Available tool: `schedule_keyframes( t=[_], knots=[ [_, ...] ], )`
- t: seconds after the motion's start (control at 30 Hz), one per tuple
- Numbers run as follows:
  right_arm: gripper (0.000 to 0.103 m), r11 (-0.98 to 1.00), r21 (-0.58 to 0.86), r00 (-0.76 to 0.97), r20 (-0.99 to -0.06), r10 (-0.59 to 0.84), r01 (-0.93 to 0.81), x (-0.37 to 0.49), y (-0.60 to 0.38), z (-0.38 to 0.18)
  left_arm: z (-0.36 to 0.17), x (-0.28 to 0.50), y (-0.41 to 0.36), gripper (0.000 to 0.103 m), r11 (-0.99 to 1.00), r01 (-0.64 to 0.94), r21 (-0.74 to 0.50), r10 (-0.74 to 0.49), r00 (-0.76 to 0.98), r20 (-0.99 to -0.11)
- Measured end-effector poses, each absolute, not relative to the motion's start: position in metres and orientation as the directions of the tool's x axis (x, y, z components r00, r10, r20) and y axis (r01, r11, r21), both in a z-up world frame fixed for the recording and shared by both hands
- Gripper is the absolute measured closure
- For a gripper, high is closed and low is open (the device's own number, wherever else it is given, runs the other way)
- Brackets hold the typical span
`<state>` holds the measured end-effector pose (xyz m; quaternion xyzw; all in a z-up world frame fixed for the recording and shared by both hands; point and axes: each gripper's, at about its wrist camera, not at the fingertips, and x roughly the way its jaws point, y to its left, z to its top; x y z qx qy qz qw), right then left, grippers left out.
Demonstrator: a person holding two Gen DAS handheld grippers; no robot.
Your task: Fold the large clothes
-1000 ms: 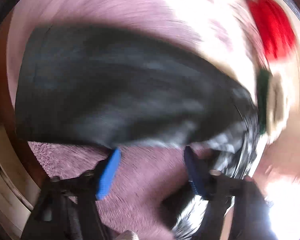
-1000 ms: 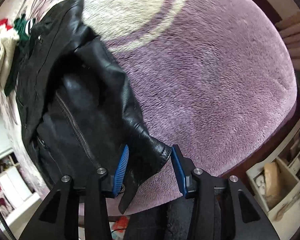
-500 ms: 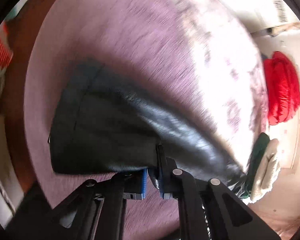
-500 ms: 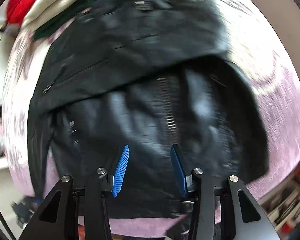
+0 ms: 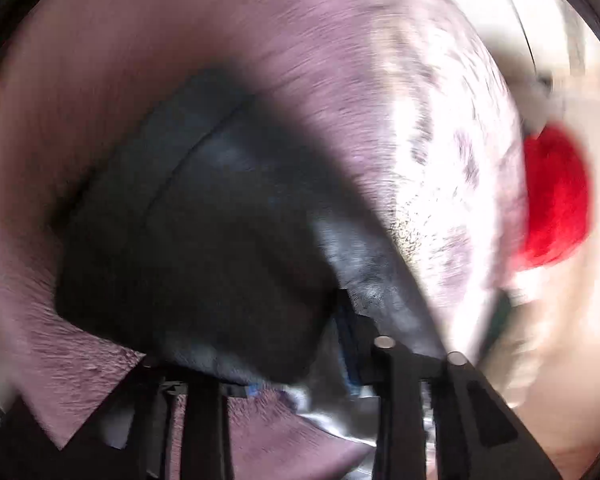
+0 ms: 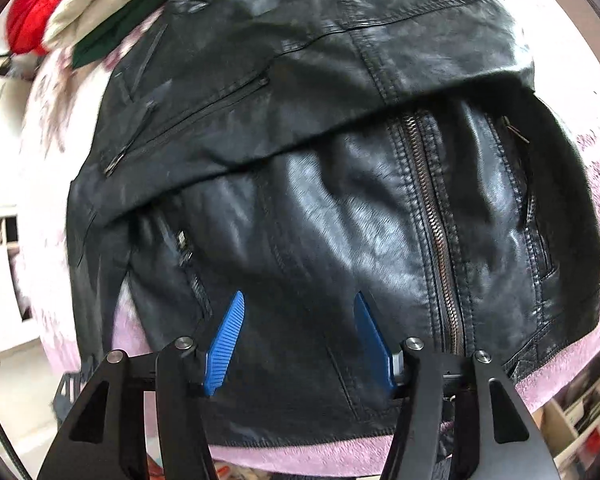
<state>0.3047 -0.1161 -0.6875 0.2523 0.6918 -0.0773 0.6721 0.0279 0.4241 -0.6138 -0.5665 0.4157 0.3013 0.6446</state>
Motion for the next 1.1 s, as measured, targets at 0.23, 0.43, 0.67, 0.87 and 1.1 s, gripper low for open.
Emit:
schedule_keyframes(
  t=[0.23,0.43,0.67,0.87,1.1],
  knots=[
    [0.023,0.941,-0.004,0.009,-1.000,-0.007,0.338,0.342,-0.091,-0.690,-0.526,0.092,0.391,0.098,0.557,-0.779,-0.287,0.185,0.453,-0.872],
    [0.023,0.967,-0.188,0.060,-0.978,-0.201,0.170,0.379,-0.076,-0.685,-0.445,0.156,0.326,0.099,0.794,-0.604,-0.061,0.311,0.491,-0.814],
    [0.023,0.982,-0.028,0.067,-0.997,-0.041,0.188,0.380,-0.146,-0.670,-0.381,0.212,0.178,0.099,0.947,-0.320,-0.014,0.207,0.645,-0.735],
    [0.023,0.952,-0.004,0.033,-0.999,-0.015,0.306,0.358,-0.258,-0.671,-0.396,0.260,0.003,0.100,0.990,-0.040,-0.138,-0.084,0.618,-0.781],
    [0.023,0.908,-0.060,-0.003,-0.998,-0.065,0.415,0.316,-0.386,-0.678,-0.495,0.282,-0.137,0.095,0.972,0.210,-0.104,-0.172,0.337,-0.926]
  ],
)
